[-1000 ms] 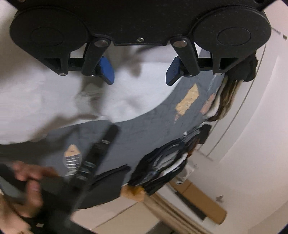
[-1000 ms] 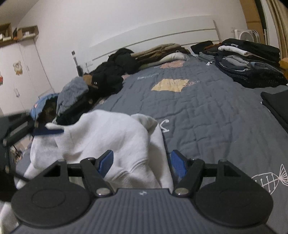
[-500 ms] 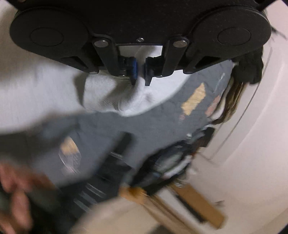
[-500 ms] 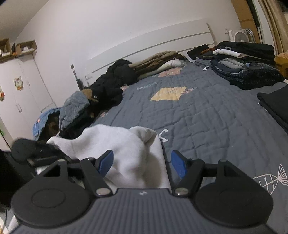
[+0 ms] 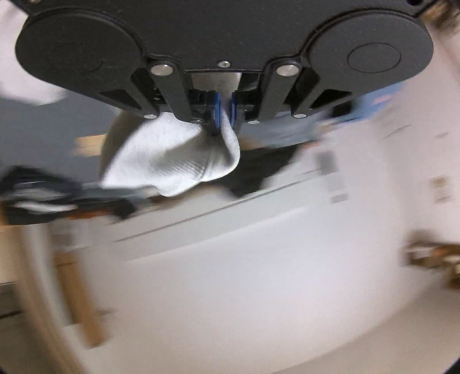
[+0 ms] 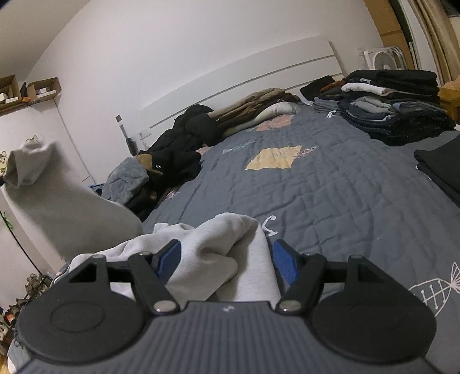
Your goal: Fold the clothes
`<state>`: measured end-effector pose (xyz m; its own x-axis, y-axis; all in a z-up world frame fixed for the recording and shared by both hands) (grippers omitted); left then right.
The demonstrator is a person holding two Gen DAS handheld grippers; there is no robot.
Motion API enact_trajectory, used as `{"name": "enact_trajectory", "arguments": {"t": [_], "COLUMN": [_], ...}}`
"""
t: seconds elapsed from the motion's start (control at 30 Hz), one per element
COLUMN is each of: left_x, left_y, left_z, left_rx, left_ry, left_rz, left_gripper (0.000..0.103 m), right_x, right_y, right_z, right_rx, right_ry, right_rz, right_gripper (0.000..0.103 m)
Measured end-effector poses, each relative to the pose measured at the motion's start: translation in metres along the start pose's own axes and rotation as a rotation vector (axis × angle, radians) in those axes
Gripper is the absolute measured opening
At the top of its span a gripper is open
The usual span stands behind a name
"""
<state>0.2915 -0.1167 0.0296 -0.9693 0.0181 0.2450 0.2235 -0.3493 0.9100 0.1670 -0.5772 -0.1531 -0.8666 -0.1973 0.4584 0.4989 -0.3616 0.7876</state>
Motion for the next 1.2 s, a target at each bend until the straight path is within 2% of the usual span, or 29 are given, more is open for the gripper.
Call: {"name": "enact_trajectory", "arguments": {"t": [0.07, 0.17, 0.2, 0.3, 0.33, 0.37, 0.4, 0.5, 0.6, 0.63, 0.73, 0.77, 0.8, 0.9, 1.03, 1.1, 1.13, 1.2], "left_x": [-0.013, -0.037, -0.046, -0.059, -0.057, -0.052, -0.044, -0.013, 0.024, 0.033, 0.06, 0.063, 0.063, 0.052, 0.006, -0.016, -0.026, -0.042], "left_y": [-0.024, -0.077, -0.098, -0.15, -0.16, -0.165, -0.169, -0.164, -0.147, -0.141, -0.126, -0.125, -0.126, -0.13, -0.144, -0.153, -0.154, -0.148], "left_z": [0.052, 0.114, 0.126, 0.129, 0.123, 0.112, 0.098, 0.051, -0.024, -0.055, -0.139, -0.163, -0.187, -0.25, -0.291, -0.301, -0.3, -0.296], "left_rx": [0.024, 0.052, 0.062, 0.054, 0.036, 0.018, 0.002, -0.038, -0.111, -0.146, -0.275, -0.316, -0.361, -0.486, -0.586, -0.616, -0.609, -0.579], "left_ry": [0.121, 0.25, 0.26, 0.258, 0.239, 0.196, 0.138, -0.023, -0.192, -0.251, -0.424, -0.455, -0.477, -0.515, -0.528, -0.542, -0.546, -0.527], "left_rz": [0.062, 0.201, 0.268, 0.405, 0.423, 0.422, 0.411, 0.353, 0.25, 0.221, 0.14, 0.123, 0.109, 0.09, 0.149, 0.191, 0.211, 0.237], "left_gripper": [0.007, 0.008, 0.008, 0.021, 0.036, 0.05, 0.053, 0.055, 0.071, 0.08, 0.086, 0.094, 0.096, 0.096, 0.094, 0.057, 0.026, 0.019], "right_x": [-0.002, -0.005, -0.007, -0.011, -0.012, -0.013, -0.014, -0.016, -0.016, -0.016, -0.014, -0.014, -0.013, -0.012, -0.015, -0.016, -0.016, -0.016], "right_y": [0.0, -0.002, -0.004, -0.007, -0.009, -0.01, -0.011, -0.014, -0.015, -0.015, -0.015, -0.015, -0.015, -0.016, -0.017, -0.018, -0.018, -0.019], "right_z": [0.001, 0.003, 0.004, 0.007, 0.008, 0.009, 0.011, 0.015, 0.018, 0.019, 0.021, 0.021, 0.021, 0.021, 0.015, 0.011, 0.009, 0.006], "right_rx": [0.003, 0.01, 0.015, 0.029, 0.031, 0.034, 0.037, 0.046, 0.053, 0.055, 0.057, 0.058, 0.058, 0.06, 0.064, 0.06, 0.059, 0.058], "right_ry": [-0.001, -0.004, -0.006, -0.008, -0.007, -0.006, -0.006, -0.003, 0.001, 0.002, 0.006, 0.008, 0.01, 0.014, 0.001, -0.006, -0.006, -0.007], "right_rz": [0.001, 0.009, 0.014, 0.028, 0.033, 0.038, 0.04, 0.048, 0.052, 0.054, 0.057, 0.057, 0.056, 0.059, 0.07, 0.079, 0.079, 0.081], "right_gripper": [0.07, 0.07, 0.07, 0.07, 0.07, 0.07, 0.07, 0.07, 0.07, 0.07, 0.07, 0.07, 0.07, 0.07, 0.07, 0.07, 0.07, 0.07]}}
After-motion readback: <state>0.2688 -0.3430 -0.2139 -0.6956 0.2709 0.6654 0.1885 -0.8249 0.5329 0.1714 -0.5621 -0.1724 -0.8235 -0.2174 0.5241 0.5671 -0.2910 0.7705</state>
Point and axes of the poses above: each gripper's, at about its wrist camera, not at the fingertips, and x roughly against the way its jaws point, z to its left, y to its top, the point moved 7 cm from there along -x, roughly the way its jaws point, and after that the axes turned 4 degrees about z, right-handed, at the moved point
